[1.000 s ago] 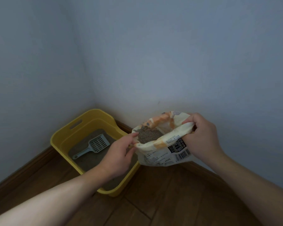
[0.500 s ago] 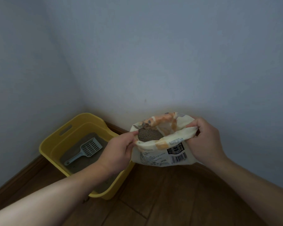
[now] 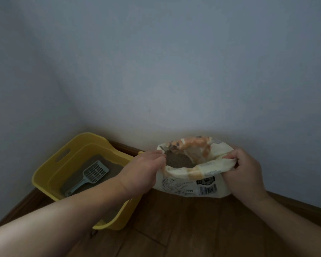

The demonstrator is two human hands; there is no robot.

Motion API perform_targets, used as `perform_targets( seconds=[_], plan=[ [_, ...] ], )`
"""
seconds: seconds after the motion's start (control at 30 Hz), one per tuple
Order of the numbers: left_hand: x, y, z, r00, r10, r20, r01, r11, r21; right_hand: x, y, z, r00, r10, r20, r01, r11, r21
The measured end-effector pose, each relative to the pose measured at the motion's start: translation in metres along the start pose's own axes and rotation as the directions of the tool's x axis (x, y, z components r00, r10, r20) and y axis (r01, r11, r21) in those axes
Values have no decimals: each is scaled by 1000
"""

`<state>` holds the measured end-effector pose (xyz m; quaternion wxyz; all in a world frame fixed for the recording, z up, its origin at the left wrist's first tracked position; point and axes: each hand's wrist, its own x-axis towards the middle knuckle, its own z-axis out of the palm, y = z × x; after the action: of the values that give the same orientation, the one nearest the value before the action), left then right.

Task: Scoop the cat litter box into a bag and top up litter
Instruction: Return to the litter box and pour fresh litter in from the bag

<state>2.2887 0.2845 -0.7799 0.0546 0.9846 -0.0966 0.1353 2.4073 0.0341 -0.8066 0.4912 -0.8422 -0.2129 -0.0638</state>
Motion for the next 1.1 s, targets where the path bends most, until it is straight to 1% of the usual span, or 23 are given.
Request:
perform_targets(
  seconds=[0.1,0.2,0.3,0.47,0.63,0.77,0.93,1.0,1.1],
  plan=[
    [7,1,9,998,40,44,-41,999,2,-3,13,-1,999,28,-17,-28,1000,9],
    [9,2,16,991,93,97,-97,995,34,-7,25,-1,999,46,0,-46,999,12],
    [12,2,24,986,95,138,-102,994,44,-11,37,2,997,75,17,-75,997,-9],
    [19,2,41,973,115,198,-135,987,88,-15,58,8,997,76,27,-75,995,-61],
    [17,-2,73,978,89,189,-101,993,56,-18,84,23,997,52,50,-46,993,-110],
    [12,-8,103,984,38,177,-45,998,39,-19,101,35,993,94,76,-85,991,-107],
    [0,-18,134,976,-63,209,58,998,31,-21,112,47,982,135,134,-118,985,-123],
    [-3,-18,140,970,-119,210,116,993,28,-23,114,51,969,183,163,-166,980,-112],
    [-5,-13,145,962,-203,183,204,979,14,-28,118,55,963,204,175,-187,976,-110]
  ],
)
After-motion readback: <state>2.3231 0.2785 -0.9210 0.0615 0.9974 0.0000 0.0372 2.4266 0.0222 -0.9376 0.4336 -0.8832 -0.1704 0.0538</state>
